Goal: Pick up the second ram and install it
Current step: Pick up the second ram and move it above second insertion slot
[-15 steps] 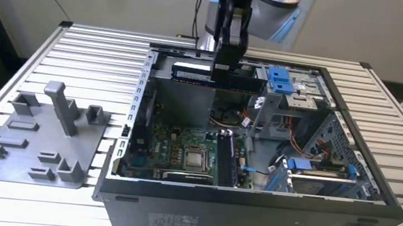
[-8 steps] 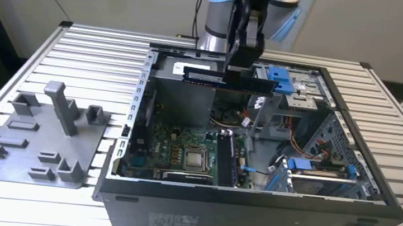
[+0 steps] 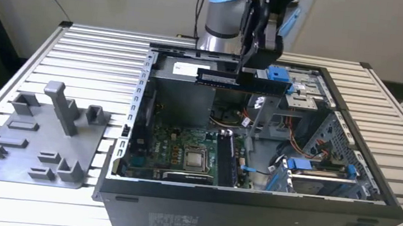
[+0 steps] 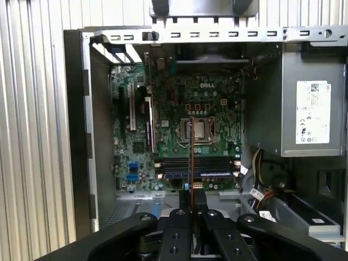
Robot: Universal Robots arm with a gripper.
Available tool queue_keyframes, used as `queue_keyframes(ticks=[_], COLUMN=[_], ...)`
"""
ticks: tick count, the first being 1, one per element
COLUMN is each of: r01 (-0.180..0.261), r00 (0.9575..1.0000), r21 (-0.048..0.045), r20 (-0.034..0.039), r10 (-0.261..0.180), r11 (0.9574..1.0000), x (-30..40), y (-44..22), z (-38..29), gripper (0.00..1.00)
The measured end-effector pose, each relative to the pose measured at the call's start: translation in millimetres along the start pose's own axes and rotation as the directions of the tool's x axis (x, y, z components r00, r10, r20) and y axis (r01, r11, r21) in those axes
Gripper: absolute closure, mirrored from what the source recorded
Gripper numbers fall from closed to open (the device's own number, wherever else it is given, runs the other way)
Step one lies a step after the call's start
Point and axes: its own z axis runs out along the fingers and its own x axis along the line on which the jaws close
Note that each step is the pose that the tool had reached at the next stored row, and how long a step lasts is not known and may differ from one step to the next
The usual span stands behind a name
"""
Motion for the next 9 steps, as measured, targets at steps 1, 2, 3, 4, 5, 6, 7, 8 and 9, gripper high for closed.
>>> queue_keyframes(ticks=[1, 2, 3, 4, 5, 6, 7, 8, 9], r01=[0.000, 0.000, 0.000, 0.000, 0.000, 0.000, 0.000, 0.000, 0.000], r00=[1.0000, 1.0000, 1.0000, 1.0000, 1.0000, 1.0000, 1.0000, 1.0000, 1.0000], r21=[0.0000, -0.0001, -0.0001, -0.0002, -0.0003, -0.0004, -0.0004, -0.0005, -0.0006], r20=[0.0000, 0.0000, -0.0001, -0.0001, -0.0001, -0.0001, -0.0001, -0.0001, -0.0002], r10=[0.000, 0.000, 0.000, 0.000, 0.000, 0.000, 0.000, 0.000, 0.000], r11=[1.0000, 1.0000, 1.0000, 1.0000, 1.0000, 1.0000, 1.0000, 1.0000, 1.0000], x=[-0.1, -0.2, -0.3, -0.4, -0.5, -0.7, -0.8, -0.9, -1.0], y=[-2.3, -4.6, -6.8, -9.1, -11.4, -13.8, -16.4, -18.9, -21.3], z=[0.0, 0.0, 0.0, 0.1, 0.1, 0.1, 0.1, 0.1, 0.1], gripper=[0.86, 0.86, 0.86, 0.86, 0.86, 0.86, 0.86, 0.86, 0.86])
